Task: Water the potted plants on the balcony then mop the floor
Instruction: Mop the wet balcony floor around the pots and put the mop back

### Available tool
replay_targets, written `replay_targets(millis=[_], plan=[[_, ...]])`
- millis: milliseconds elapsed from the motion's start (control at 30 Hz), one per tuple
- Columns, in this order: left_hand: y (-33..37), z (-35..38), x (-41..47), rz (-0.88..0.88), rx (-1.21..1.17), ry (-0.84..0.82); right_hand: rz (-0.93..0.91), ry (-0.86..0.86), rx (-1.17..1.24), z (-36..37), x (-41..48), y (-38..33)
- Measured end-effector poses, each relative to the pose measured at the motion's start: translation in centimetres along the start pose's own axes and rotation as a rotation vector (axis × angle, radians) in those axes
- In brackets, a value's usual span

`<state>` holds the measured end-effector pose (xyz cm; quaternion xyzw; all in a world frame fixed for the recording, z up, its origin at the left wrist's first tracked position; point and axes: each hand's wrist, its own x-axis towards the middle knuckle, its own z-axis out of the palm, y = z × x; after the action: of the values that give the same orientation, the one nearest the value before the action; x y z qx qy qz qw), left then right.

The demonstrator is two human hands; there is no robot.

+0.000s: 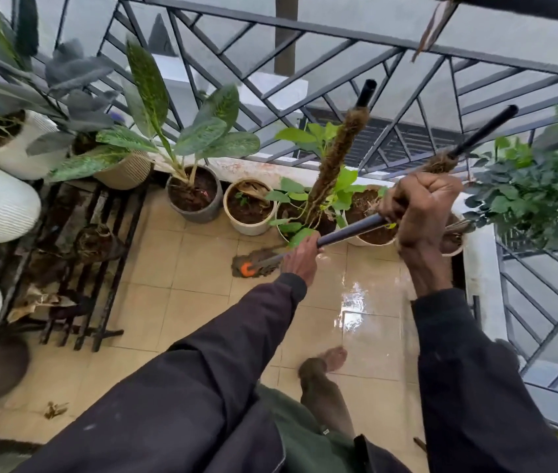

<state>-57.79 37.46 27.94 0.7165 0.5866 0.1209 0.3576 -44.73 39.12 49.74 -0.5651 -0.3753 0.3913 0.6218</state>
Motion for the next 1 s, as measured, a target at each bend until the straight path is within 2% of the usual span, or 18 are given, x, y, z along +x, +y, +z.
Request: replay_targets(millis=[267, 467, 633, 800, 1000], plan=[[-4.1, -1.9, -4.0, -0.041, 0.115, 0.022, 0.001, -0.115, 0.048, 3.9, -2.2, -0.7], [-0.6, -6.6, -0.7, 0.026, -0.044, 0.159, -0.206, -0.156, -0.011, 6.7, -1.1, -5.3], [1.4, -7.5, 3.3, 0.054, -0.210, 0.104, -0.360, -0.075, -0.169, 7.9, 0.0, -5.4], [-0.4, -6.0, 4.2, 0.009, -0.236, -0.007, -0.277, -0.052, -0.290, 7.9, -0.7, -0.6], [1.6, -6.3, 3.7, 0.010, -0.143, 0.021, -0.159, -0.076, -0.167, 6.6, 1.5, -2.6]])
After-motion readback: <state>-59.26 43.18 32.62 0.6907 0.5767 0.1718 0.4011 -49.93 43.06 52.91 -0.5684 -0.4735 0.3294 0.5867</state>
